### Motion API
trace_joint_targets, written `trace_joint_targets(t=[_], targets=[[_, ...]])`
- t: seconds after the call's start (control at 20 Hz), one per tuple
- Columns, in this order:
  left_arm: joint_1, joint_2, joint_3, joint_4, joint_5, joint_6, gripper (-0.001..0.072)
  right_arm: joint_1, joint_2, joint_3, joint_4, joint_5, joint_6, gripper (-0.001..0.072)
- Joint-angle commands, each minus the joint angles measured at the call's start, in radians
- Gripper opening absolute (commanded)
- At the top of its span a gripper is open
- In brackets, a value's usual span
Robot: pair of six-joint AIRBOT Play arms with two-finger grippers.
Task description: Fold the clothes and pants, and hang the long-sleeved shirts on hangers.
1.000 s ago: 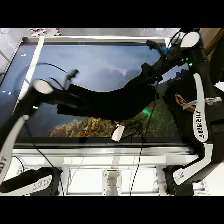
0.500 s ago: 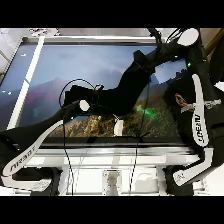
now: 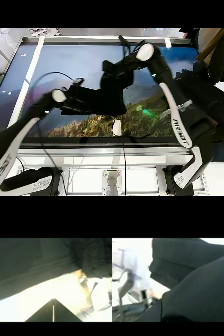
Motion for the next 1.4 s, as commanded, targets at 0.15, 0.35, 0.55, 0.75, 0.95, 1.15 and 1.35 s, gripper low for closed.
trace_joint_targets(t=[0.15, 0.35, 0.55, 0.75, 0.95, 1.15, 1.35], targets=[[0.29, 0.3, -0.001, 0.119, -0.156, 0.0, 0.0007, 0.234, -0.129, 0.0, 0.048, -0.475, -0.009, 0.0022], [0.374, 0.388, -0.001, 0.119, -0.199, 0.0, 0.0007, 0.293, -0.152, 0.001, 0.045, -0.6, -0.01, 0.059], [0.386, 0.401, -0.002, 0.119, -0.216, 0.0, 0.0007, 0.169, -0.102, 0.013, -0.108, -0.359, -0.037, 0.0587], [0.386, 0.401, -0.002, 0.119, -0.214, 0.0, 0.0007, -0.032, -0.08, -0.008, -0.196, 0.025, -0.035, 0.0586], [0.386, 0.401, -0.002, 0.119, -0.214, -0.001, 0.0007, -0.111, -0.081, -0.127, -0.188, 0.055, -0.036, 0.0585], [0.386, 0.401, -0.002, 0.119, -0.214, -0.001, 0.0007, -0.181, -0.155, -0.192, 0.042, 0.07, -0.097, 0.0586], [0.386, 0.401, -0.002, 0.119, -0.214, -0.001, 0.0007, -0.225, -0.278, -0.191, 0.304, 0.083, -0.169, 0.0694]])
